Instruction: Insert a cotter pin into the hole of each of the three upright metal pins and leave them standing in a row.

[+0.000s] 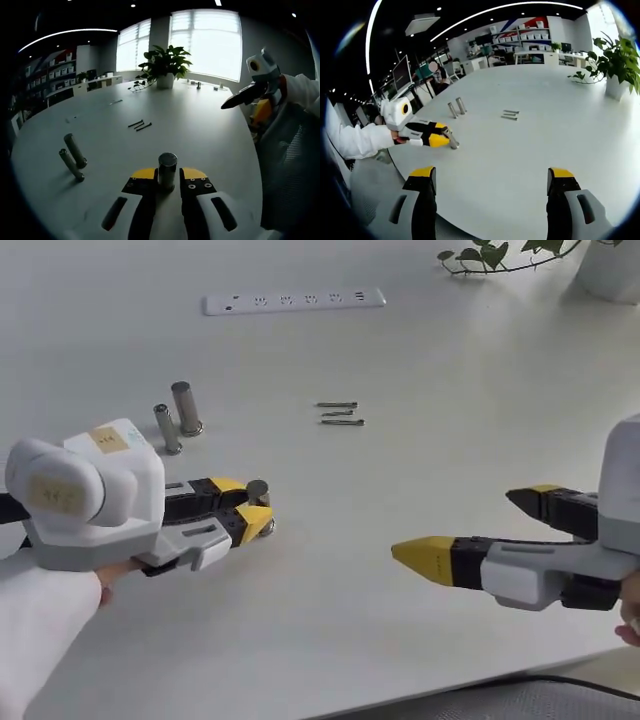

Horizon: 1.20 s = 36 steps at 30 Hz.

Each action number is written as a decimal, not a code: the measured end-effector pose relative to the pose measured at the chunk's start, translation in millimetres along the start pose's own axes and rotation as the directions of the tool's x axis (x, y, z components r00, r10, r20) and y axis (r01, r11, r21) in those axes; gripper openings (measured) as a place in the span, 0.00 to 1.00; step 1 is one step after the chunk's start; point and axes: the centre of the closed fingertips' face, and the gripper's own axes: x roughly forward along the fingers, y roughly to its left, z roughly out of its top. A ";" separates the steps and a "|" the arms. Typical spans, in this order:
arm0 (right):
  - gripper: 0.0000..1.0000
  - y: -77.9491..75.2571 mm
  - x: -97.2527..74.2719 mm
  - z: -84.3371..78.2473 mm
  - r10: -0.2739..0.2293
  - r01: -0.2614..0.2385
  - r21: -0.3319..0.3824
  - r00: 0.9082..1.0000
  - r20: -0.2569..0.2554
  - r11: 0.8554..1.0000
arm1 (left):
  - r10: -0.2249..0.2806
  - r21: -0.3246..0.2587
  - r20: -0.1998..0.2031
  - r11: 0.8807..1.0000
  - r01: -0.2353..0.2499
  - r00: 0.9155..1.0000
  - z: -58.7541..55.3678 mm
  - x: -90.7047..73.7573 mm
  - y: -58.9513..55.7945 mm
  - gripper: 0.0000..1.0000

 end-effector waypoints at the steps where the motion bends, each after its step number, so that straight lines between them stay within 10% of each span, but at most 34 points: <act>1: 0.90 -0.2 -0.2 0.0 -0.001 0.001 0.000 1.000 0.000 1.000 | 0.000 -0.002 0.013 1.000 0.000 1.000 1.8 -1.3 -0.1 0.21; 14: 0.88 2.8 0.8 -1.6 0.010 -0.010 -0.009 1.000 -0.014 1.000 | -0.014 -0.183 0.129 0.982 0.038 0.992 24.3 -42.8 0.0 0.75; 20: 0.87 3.0 1.8 -0.6 0.011 -0.011 -0.006 1.000 -0.012 1.000 | -0.033 -0.224 0.088 0.973 0.052 0.996 7.7 -62.9 -3.6 0.97; 27: 0.86 4.4 2.7 -2.2 0.017 -0.018 -0.011 1.000 -0.024 1.000 | -0.062 -0.256 0.089 0.963 0.083 0.994 2.7 -81.4 -15.6 0.99; 36: 0.86 6.9 5.8 6.1 0.032 -0.033 -0.034 0.999 -0.022 0.999 | 0.014 -0.275 0.072 0.961 0.006 0.997 -5.9 -91.3 -7.0 0.99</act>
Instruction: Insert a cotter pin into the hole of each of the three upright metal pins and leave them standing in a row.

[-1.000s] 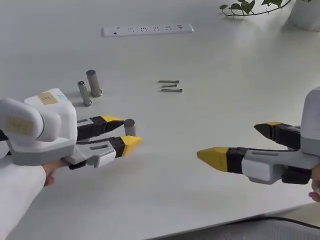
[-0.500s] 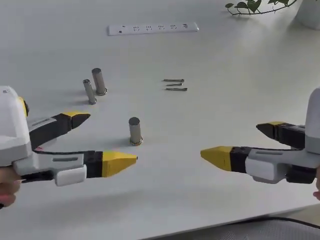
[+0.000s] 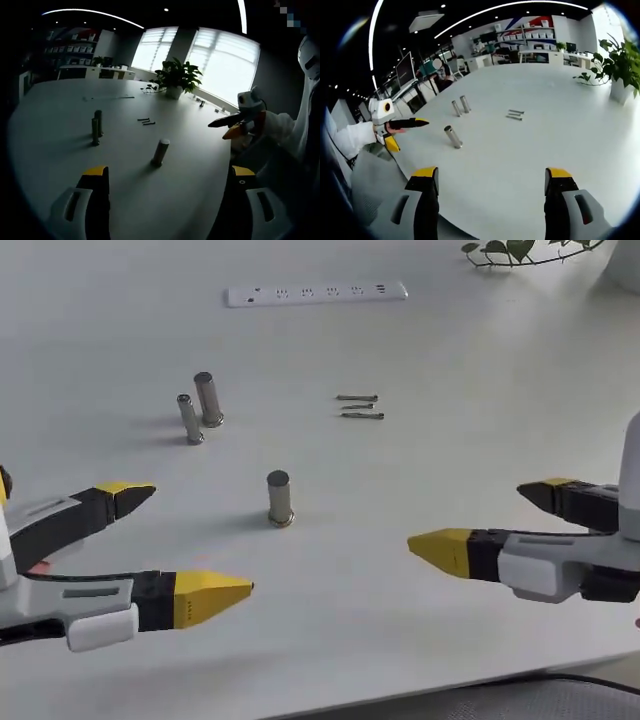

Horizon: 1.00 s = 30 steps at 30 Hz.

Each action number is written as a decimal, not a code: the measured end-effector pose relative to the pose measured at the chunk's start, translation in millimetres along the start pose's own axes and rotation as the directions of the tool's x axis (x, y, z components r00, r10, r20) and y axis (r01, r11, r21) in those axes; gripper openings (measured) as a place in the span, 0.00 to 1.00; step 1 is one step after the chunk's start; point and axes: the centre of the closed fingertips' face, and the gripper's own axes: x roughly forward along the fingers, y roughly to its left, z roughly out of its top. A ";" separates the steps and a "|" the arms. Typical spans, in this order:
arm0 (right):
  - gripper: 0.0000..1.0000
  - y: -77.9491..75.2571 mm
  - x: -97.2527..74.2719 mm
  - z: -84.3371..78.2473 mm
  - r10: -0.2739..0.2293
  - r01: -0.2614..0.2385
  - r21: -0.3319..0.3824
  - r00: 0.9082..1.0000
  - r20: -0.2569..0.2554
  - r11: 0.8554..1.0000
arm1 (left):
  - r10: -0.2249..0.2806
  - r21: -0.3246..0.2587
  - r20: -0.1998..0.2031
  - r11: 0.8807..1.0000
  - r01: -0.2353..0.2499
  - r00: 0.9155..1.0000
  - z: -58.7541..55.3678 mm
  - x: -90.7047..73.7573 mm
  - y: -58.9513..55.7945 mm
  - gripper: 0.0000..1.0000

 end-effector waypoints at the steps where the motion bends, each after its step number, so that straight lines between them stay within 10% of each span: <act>1: 0.85 -0.1 0.9 3.5 0.003 -0.003 -0.010 1.000 0.002 1.000 | 0.014 -0.007 0.000 1.000 -0.014 1.000 -0.5 -1.9 2.7 0.99; 9: 0.83 -3.6 15.4 20.5 0.036 -0.041 -0.130 0.998 -0.044 0.991 | 0.072 0.018 -0.001 0.997 -0.072 0.997 3.0 -13.9 6.5 0.99; 18: 0.63 -11.7 35.7 46.4 0.073 -0.119 -0.337 0.987 -0.146 0.934 | 0.101 0.019 0.009 0.995 -0.101 0.995 2.6 -24.0 6.5 0.99; 26: 0.60 -8.3 62.2 64.3 0.092 -0.208 -0.535 0.967 -0.236 0.819 | 0.122 0.005 0.036 0.992 -0.122 0.992 9.5 -30.9 2.6 0.99; 30: 0.56 -5.2 74.4 72.9 0.115 -0.245 -0.560 0.960 -0.257 0.791 | 0.124 0.001 0.045 0.992 -0.124 0.991 11.9 -33.8 -1.6 0.99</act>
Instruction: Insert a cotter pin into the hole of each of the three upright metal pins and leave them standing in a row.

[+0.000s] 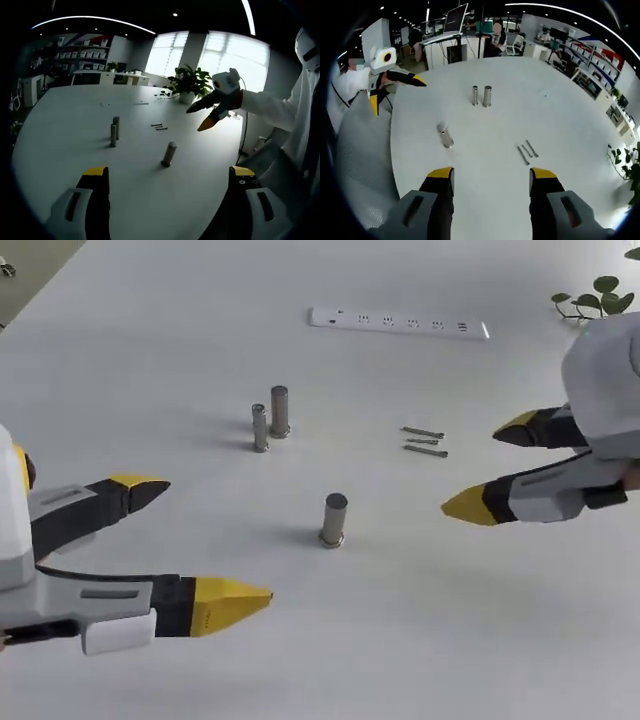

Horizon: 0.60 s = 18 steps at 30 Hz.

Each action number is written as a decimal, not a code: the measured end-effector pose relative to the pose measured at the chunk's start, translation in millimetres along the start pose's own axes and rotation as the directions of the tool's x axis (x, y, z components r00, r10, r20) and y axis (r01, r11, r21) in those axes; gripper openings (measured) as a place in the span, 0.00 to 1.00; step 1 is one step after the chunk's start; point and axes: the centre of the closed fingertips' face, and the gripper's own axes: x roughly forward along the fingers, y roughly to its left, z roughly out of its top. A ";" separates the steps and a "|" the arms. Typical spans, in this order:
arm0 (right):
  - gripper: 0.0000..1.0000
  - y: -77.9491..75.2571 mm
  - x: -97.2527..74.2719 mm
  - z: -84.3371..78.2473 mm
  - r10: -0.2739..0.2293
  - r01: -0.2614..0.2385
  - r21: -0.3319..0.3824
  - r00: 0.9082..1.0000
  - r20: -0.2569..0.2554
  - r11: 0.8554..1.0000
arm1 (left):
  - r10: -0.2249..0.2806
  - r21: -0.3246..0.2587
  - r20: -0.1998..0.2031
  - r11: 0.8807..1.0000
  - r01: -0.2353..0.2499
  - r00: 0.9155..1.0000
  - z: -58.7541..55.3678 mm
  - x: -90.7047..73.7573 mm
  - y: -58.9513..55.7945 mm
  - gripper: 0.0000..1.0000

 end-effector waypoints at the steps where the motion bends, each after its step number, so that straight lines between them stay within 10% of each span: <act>1: 0.53 -0.4 0.5 3.3 0.005 -0.005 -0.003 1.000 0.005 1.000 | 0.001 -0.006 0.001 1.000 -0.001 1.000 0.4 -1.2 -0.8 0.99; 18: 0.26 -58.1 53.4 5.2 0.047 -0.081 -0.222 0.987 -0.152 0.972 | 0.042 -0.045 0.031 0.998 -0.040 0.999 2.0 -18.4 -16.2 0.99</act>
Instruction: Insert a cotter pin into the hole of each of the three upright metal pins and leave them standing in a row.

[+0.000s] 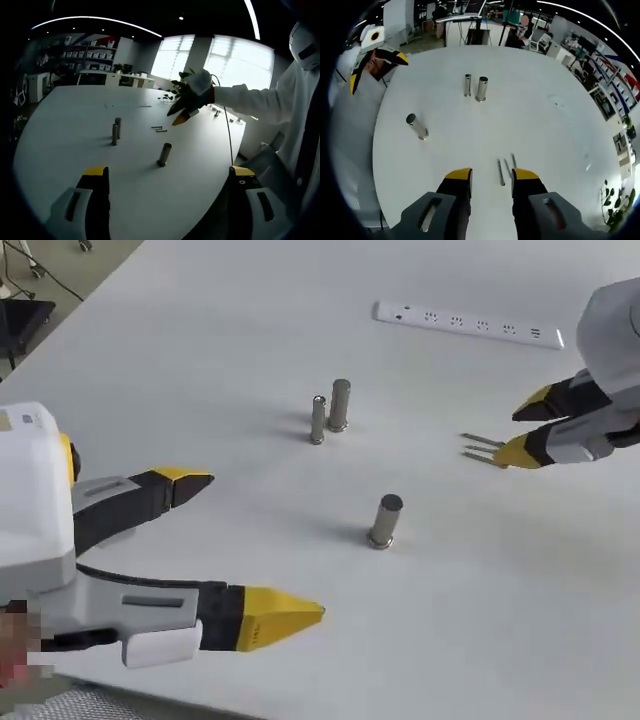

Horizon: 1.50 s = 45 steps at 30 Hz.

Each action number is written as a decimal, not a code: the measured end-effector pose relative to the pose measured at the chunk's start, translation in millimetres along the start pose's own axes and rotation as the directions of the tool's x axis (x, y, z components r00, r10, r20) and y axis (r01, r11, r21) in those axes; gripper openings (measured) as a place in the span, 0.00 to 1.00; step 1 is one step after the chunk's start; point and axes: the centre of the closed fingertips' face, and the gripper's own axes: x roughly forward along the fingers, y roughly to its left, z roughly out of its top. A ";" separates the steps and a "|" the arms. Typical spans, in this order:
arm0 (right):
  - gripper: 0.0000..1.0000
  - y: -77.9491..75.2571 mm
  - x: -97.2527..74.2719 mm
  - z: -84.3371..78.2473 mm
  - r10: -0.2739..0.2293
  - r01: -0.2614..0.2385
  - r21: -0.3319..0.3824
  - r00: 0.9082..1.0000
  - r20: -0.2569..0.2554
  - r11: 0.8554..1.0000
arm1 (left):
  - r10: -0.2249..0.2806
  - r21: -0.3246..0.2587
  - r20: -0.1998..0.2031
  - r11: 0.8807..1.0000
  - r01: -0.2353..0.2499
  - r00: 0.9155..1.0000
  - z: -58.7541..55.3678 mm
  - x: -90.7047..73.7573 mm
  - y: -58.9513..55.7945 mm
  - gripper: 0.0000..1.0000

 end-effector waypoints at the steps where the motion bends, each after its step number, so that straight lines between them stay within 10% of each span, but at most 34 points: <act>1: 0.24 -1.6 1.7 -1.2 -0.001 0.001 -0.001 1.000 -0.004 1.000 | -0.001 -0.002 0.001 1.000 0.001 1.000 0.1 -0.4 -0.8 0.99; 21: 0.00 -11.0 47.9 -34.9 0.092 -0.094 -0.007 0.987 -0.135 0.996 | 0.031 -0.040 0.034 0.999 -0.030 0.999 -0.1 -7.7 -2.4 0.99; 45: 0.00 -5.7 45.6 -32.6 0.085 -0.105 -0.130 0.985 -0.149 0.986 | 0.030 -0.053 0.031 0.998 -0.029 0.999 -2.7 -4.6 -5.4 0.99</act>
